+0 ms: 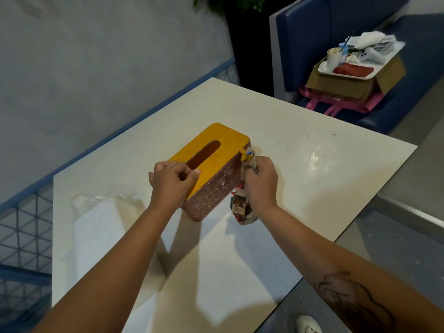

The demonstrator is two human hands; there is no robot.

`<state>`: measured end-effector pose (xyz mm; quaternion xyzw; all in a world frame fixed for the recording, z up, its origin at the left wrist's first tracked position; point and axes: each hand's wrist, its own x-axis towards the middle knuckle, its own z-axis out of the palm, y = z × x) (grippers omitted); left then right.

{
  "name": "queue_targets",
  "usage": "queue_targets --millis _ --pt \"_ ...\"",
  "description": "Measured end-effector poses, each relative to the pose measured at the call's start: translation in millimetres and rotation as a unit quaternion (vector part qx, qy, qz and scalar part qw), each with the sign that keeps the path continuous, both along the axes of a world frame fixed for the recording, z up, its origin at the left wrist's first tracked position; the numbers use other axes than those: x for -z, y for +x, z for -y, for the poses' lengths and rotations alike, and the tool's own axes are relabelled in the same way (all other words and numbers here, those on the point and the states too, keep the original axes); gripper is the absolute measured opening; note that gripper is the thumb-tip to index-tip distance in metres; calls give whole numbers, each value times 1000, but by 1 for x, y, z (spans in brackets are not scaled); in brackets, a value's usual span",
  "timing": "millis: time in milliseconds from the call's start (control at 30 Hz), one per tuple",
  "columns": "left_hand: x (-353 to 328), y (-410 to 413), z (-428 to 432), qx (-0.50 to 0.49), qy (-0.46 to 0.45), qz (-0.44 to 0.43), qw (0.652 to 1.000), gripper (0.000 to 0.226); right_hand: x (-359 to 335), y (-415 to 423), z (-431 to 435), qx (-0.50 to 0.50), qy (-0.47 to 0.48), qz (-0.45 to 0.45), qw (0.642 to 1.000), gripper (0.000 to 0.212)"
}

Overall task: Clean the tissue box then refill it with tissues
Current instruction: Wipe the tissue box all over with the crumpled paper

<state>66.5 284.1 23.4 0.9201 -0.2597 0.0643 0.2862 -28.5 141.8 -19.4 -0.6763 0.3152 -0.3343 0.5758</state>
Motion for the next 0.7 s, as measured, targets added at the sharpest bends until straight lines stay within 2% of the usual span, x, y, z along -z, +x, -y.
queue_targets --millis 67,167,267,333,433,467,567,700 --pt "0 -1 1 0 2 -1 1000 30 7 0 -17 -16 -14 10 1000 14" --pt "-1 -1 1 0 6 0 1000 30 19 -5 -39 -56 -42 18 997 27" --pt "-2 -1 1 0 9 3 1000 29 17 -16 -47 -118 -68 36 990 18" --pt "-1 0 1 1 11 -1 1000 30 10 -23 -41 -142 -8 34 989 15" --pt "0 1 0 -1 10 -6 1000 30 0 -28 -20 -63 158 49 984 28" --pt "0 1 1 -4 10 -7 1000 29 1 -27 -10 -16 166 47 985 26" --pt "-2 -1 2 -11 6 -12 1000 28 1 -14 15 65 131 42 988 26" --pt "-3 -3 2 -11 4 -15 1000 28 2 4 13 51 31 31 998 31"
